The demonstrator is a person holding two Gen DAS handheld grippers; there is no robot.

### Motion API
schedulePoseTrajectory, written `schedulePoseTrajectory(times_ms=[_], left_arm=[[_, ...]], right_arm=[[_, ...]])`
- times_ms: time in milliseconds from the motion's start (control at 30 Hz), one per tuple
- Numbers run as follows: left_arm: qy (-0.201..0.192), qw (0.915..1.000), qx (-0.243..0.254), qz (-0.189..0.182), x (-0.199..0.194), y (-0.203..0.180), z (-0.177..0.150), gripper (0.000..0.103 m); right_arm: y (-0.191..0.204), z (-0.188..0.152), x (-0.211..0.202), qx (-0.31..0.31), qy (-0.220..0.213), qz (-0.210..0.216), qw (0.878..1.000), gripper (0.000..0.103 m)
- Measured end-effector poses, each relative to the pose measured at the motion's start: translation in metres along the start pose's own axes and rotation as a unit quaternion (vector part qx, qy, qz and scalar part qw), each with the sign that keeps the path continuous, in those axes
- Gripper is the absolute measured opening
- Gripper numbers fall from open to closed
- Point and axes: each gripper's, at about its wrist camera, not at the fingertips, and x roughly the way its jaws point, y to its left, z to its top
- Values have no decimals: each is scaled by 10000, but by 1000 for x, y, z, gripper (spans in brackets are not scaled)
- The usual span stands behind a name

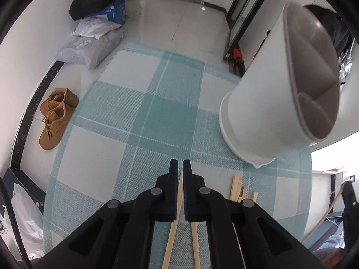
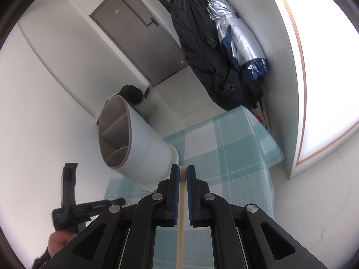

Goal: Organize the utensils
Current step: 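Lower the left gripper to the chopsticks and close on one chopstick while the right gripper holds its chopstick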

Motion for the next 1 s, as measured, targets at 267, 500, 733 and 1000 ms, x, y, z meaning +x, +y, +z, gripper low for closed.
schedulePoseTrajectory(times_ms=[267, 500, 733, 1000], left_arm=[[405, 9987, 313, 0, 12, 1, -7, 1], [581, 9953, 756, 165, 11, 2, -32, 40], [502, 9922, 1083, 370, 9, 2, -37, 47], [473, 9863, 1434, 670, 19, -9, -26, 50]], right_arm=[[17, -6, -4, -269, -69, 16, 9996, 6], [25, -10, -10, -379, -166, 26, 9991, 6], [26, -10, -10, -319, -209, 69, 9992, 6], [24, -9, -10, -294, -207, 97, 9993, 6]])
